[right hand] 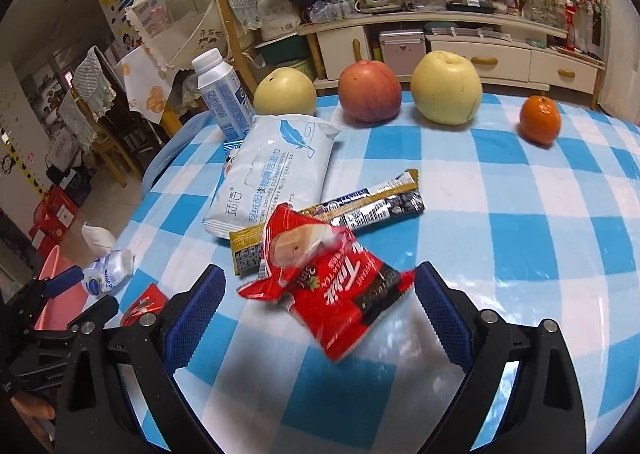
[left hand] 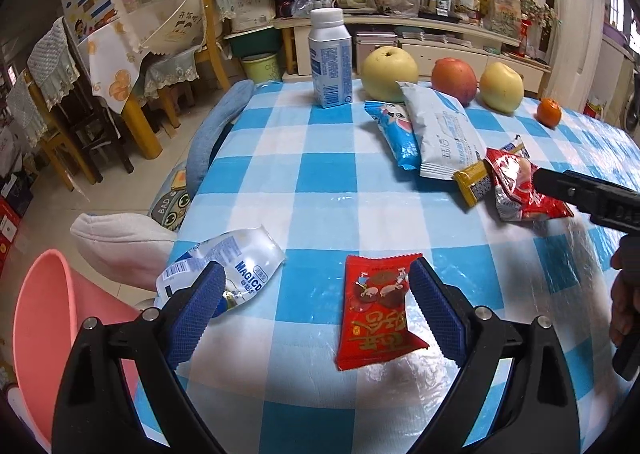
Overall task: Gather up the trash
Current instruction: 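Grasp the red Twix milk tea packet with the right tool while the left tool grasps the white wet-wipe pack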
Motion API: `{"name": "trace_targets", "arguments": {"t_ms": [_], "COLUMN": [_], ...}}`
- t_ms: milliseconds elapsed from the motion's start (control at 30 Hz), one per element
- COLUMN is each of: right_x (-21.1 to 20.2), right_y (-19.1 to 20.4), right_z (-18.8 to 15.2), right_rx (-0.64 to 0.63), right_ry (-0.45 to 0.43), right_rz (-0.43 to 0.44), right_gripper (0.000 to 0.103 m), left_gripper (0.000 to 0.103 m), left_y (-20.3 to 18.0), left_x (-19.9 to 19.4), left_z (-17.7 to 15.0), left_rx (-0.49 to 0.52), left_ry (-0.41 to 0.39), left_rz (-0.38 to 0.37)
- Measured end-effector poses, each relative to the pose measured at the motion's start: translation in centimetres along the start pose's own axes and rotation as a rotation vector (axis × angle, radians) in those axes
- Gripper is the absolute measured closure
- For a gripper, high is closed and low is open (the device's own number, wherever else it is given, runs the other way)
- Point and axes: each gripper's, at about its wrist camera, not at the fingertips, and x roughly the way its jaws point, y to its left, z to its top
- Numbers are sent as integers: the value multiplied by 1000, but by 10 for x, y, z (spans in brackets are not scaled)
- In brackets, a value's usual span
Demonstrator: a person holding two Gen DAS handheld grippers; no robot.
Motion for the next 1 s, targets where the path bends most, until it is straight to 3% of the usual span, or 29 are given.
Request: {"name": "trace_targets", "arguments": {"t_ms": [233,733,800,867,967,1000], "right_x": [27,25,26,29,34,36], "right_y": [7,21,20,19,16,15], "right_z": [5,-10,-10,-9,-9,-10], "right_rx": [-127,-268,-270,-271,-269,-279], "right_ry": [55,165,160,159,141,132], "right_rz": [-4,77,62,29,-8,-32], "right_gripper": [8,9,22,28,27,22], "left_gripper": [10,10,10,10,10,10], "left_y": [2,-21,-22,-23,-22,-22], "left_x": [5,14,14,14,15,15], "left_z": [4,4,4,4,4,4], "left_rx": [-49,-31,-29,-27,-29,-32], "left_ry": [6,20,18,20,22,22], "left_rz": [-32,-53,-54,-53,-55,-56]}}
